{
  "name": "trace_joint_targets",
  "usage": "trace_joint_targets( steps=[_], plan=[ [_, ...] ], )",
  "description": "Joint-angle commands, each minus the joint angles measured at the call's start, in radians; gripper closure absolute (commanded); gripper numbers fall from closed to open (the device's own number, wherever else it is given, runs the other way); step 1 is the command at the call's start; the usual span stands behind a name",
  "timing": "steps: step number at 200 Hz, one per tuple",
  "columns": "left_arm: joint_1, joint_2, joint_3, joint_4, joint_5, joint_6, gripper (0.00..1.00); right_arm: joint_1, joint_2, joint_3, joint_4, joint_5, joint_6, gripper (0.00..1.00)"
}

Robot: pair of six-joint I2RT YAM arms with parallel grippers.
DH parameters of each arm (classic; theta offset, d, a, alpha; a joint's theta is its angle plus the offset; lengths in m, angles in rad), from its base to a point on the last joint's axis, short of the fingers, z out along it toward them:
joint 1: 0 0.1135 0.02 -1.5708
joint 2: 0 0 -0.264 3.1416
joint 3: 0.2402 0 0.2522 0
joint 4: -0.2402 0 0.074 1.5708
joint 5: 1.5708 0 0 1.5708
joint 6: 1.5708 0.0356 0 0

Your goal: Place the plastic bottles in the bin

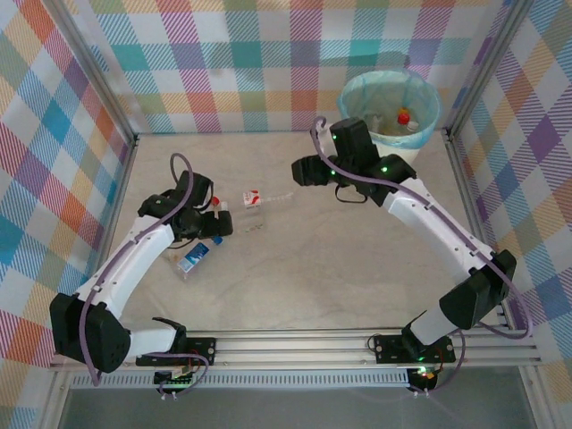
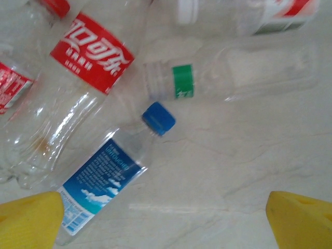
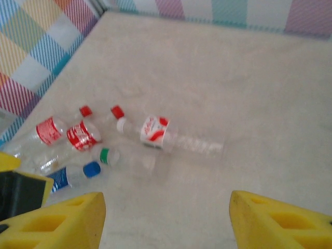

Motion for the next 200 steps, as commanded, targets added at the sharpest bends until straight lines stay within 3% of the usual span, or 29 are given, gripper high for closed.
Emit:
trace_joint_targets(
  steps=[1,94,155,200],
  plan=[
    [0.061,0.021,-0.062,-0.043,-0.014,0.058,0.00,0.005,-0.064,-0.052,0.053,-0.059,0.029,0.35],
    [0.104,0.241,-0.117,0.028,0.009,0.086,0.02,0.005,-0.080,-0.077,0.071,-0.056,-0.015,0.32],
    [0.100,0.194,-0.187,0.026,0.161,0.008,0.07,0.005,-0.084,-0.104,0.071,-0.045,-0.046,0.30],
    [0.059,0.188,-0.227,0.045,0.159,-0.027,0.09,0.005,-0.068,-0.089,0.089,-0.045,-0.052,0.29]
  ],
)
